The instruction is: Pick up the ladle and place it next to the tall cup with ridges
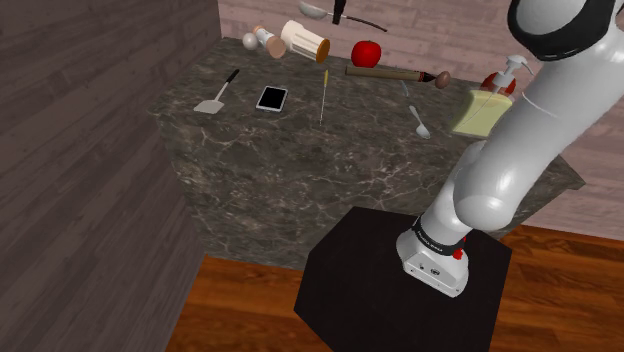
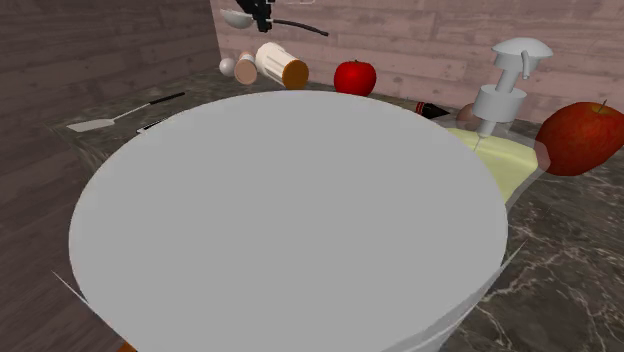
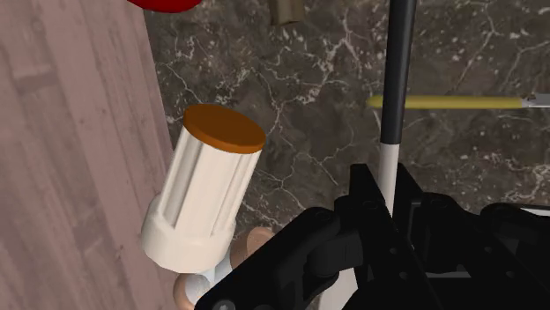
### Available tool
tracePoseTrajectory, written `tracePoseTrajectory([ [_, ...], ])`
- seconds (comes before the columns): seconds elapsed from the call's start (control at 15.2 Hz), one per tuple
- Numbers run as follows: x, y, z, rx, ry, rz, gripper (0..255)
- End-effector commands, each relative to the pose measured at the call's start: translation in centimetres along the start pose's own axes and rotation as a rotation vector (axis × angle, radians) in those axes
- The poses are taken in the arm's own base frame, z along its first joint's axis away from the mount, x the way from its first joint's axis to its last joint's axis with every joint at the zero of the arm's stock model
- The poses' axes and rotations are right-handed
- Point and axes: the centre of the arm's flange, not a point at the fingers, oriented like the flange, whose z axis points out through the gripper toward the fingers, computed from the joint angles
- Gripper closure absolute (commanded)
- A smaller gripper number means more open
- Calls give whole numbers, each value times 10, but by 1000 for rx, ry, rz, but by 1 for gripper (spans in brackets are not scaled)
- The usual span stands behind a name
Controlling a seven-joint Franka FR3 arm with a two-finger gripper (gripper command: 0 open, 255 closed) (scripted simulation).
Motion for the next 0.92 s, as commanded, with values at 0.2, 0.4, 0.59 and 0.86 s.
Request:
tracePoseTrajectory([
  [0.2, 55, 23, 13, 0, 0, 0, 255],
  [0.4, 55, 19, 29, 0, 0, 0, 255],
  [0.59, 54, 16, 44, 0, 0, 0, 255],
  [0.86, 54, 11, 65, 0, 0, 0, 255],
])
